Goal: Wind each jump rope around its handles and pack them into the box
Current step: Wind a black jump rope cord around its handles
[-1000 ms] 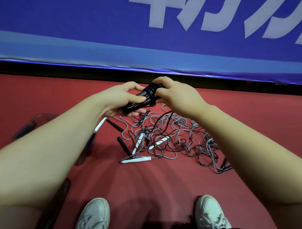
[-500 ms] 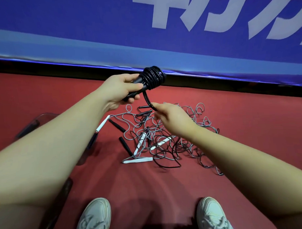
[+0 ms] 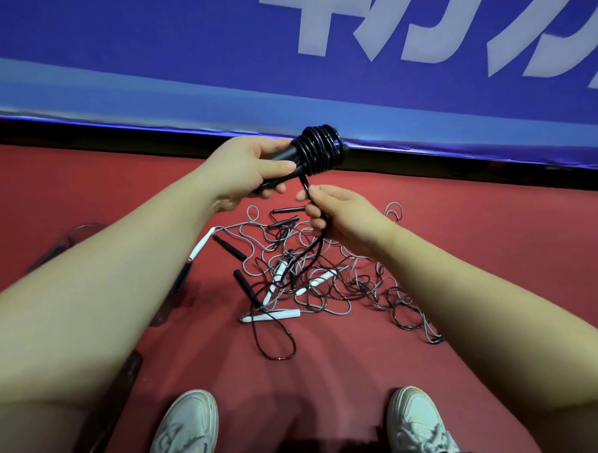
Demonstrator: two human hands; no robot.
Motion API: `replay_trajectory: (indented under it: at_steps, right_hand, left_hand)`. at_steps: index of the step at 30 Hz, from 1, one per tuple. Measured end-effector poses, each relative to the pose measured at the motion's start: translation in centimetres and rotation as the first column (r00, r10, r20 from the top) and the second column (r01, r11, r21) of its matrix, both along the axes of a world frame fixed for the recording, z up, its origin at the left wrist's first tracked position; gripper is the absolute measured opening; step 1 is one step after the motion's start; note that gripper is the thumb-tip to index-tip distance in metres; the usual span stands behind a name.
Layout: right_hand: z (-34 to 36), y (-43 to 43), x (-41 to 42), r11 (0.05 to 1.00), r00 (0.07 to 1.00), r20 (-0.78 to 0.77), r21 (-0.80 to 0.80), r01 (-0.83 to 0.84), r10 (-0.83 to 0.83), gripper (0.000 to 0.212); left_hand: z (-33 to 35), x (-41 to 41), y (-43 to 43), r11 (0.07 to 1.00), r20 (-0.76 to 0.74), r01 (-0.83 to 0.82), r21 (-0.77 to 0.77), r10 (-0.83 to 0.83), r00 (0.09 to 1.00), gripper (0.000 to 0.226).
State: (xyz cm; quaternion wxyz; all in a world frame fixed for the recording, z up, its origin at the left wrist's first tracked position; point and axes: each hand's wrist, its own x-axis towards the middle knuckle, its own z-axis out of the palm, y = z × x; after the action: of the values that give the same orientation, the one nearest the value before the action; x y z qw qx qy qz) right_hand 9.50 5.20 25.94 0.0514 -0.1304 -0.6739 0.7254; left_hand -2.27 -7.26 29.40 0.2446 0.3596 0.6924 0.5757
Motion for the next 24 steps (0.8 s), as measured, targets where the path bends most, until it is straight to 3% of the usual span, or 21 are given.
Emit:
replay_trajectory:
  at_steps: [1,3,5,7,9,13,15,17,20,22,24]
  right_hand:
    - [0.0,-0.3,-0.2,0.999,0.999,0.030,0.033,0.016,-0.017,0.025]
    - [0.1,-0.9,-0.5,0.949,0.993,0.107,0.315,0.021,-0.058,0.024]
    - [0.6,-1.4,-0.5,0.730,0.976,0.189,0.681,-0.053,-0.106,0.024]
    - [0.8,-1.7,-0.5,0.488,0.965,0.223,0.863,-0.131,-0.136,0.028]
    - [1.0,-2.0,-0.3,0.331,0.960,0.215,0.932,-0.148,-0.178,0.029]
    - [2.1,-2.7,0.1,-0.160,0.978,0.082,0.981,-0.114,-0.194,0.028]
    - [3.3,-2.6,0.2,-0.293,0.988,0.025,0.953,-0.070,-0.153,0.026]
    - [4.5,-2.1,0.0,-0.367,0.993,0.033,0.928,-0.072,-0.111,0.024]
    - [5.5,-1.1,-0.1,-0.403,0.997,0.076,0.911,-0.082,-0.033,0.026]
    - [5.9,-0.4,0.1,-0.377,0.995,0.090,0.923,-0.069,0.040,0.025]
    - [6.2,0.5,0.4,-0.294,0.988,0.110,0.953,-0.074,0.109,0.023]
  left_hand:
    - [-0.2,0.1,0.1,0.999,-0.085,-0.025,-0.030,0.023,0.996,0.036]
    - [-0.9,0.0,0.3,0.991,-0.272,-0.104,-0.087,0.076,0.959,0.042]
    - [-1.4,-0.3,0.4,0.969,-0.414,-0.209,-0.132,0.138,0.900,0.049]
    - [-1.8,-0.7,0.2,0.946,-0.504,-0.271,-0.178,0.148,0.851,0.045]
    - [-2.2,-0.9,0.0,0.932,-0.585,-0.280,-0.228,0.099,0.805,0.038]
    - [-2.6,-0.7,0.1,0.918,-0.711,-0.256,-0.303,-0.039,0.702,0.037]
    - [-2.6,-0.6,0.0,0.904,-0.709,-0.239,-0.355,-0.094,0.699,0.037]
    - [-2.9,-0.5,-0.1,0.884,-0.683,-0.202,-0.422,-0.164,0.712,0.036]
    - [-2.9,-0.1,0.0,0.853,-0.676,-0.150,-0.499,-0.276,0.683,0.029]
    - [-2.7,0.4,0.1,0.831,-0.673,-0.115,-0.544,-0.351,0.651,0.027]
    - [-2.4,0.8,0.2,0.807,-0.638,-0.032,-0.589,-0.441,0.631,0.027]
